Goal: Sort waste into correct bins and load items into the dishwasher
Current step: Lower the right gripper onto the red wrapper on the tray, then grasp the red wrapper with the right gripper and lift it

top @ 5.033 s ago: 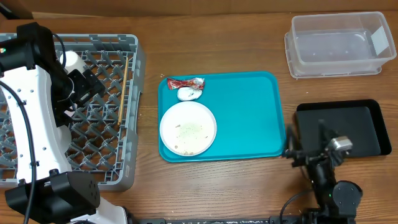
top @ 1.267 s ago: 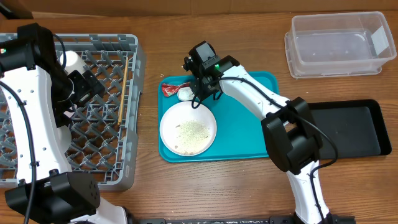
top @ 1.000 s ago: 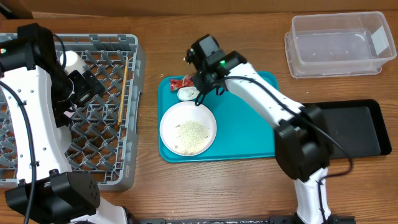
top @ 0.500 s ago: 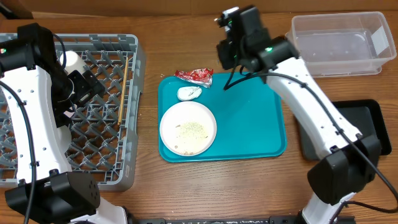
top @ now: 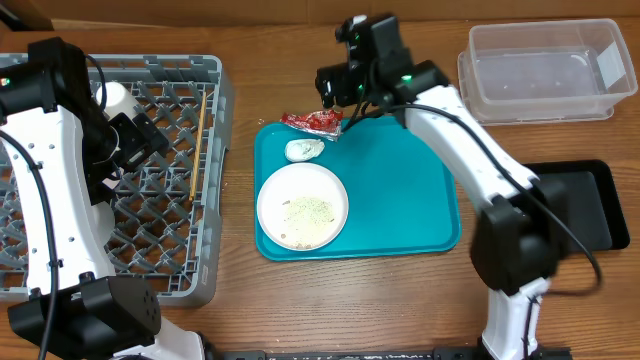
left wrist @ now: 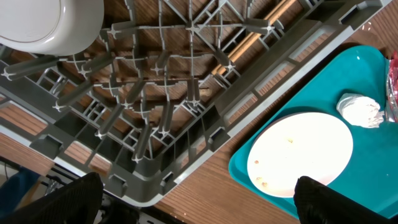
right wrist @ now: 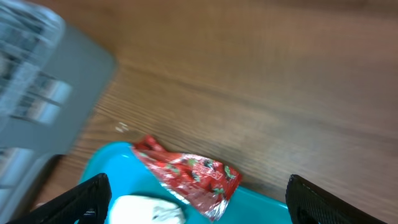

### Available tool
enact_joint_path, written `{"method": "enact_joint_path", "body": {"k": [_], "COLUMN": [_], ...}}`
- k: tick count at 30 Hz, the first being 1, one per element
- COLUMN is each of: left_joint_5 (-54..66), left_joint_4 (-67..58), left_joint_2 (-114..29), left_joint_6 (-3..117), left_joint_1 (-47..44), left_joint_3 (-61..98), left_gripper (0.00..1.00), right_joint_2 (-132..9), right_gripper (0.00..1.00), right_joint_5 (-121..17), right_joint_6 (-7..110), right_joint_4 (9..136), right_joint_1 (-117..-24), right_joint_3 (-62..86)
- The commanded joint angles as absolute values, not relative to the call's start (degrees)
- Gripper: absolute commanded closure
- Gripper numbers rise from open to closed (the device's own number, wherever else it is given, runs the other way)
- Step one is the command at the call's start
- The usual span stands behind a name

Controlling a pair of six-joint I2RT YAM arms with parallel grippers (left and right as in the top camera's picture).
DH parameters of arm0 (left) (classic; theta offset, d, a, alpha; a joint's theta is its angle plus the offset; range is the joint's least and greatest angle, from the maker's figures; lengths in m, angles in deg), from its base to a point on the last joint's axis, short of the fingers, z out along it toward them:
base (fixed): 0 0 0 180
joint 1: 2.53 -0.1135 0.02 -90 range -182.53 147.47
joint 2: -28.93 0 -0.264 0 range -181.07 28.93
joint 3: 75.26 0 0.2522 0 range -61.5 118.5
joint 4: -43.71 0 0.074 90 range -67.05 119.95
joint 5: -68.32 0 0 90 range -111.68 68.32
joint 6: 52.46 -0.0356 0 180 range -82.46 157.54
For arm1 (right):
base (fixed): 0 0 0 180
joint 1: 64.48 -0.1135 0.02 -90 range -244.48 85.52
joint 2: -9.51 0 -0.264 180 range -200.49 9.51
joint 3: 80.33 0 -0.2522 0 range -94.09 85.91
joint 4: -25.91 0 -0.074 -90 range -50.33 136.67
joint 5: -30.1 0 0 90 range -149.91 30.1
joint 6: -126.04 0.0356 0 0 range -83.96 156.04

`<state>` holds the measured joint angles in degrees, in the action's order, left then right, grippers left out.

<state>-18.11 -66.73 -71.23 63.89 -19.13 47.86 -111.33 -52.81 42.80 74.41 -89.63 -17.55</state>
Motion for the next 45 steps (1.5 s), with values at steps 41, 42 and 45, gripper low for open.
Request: {"method": "enact_joint_path", "body": {"k": [41, 42, 45], "left_joint_5": [-18.70, -18.70, -18.70], "left_joint_4": [-65.31, -65.31, -65.33], "left_joint_2": [-70.36, -70.36, -70.36], "left_joint_6": [62.80, 62.82, 62.82], "left_joint_1": [-19.35, -19.35, -19.35], "left_joint_3": [47.70, 47.70, 47.70], "left_gripper": [0.00, 0.00, 0.00], "right_joint_2": [-124.64, -125.12, -126.10], "right_gripper": [0.17, 0.17, 0.18], "right_joint_5": [-47.79, -47.74, -47.30], "right_joint_6": [46.56, 46.56, 46.56], "right_joint_4": [66.83, 66.78, 66.89], "right_joint_1": [-88.84, -88.84, -88.88], "right_joint_3": [-16.77, -16.77, -16.77]}}
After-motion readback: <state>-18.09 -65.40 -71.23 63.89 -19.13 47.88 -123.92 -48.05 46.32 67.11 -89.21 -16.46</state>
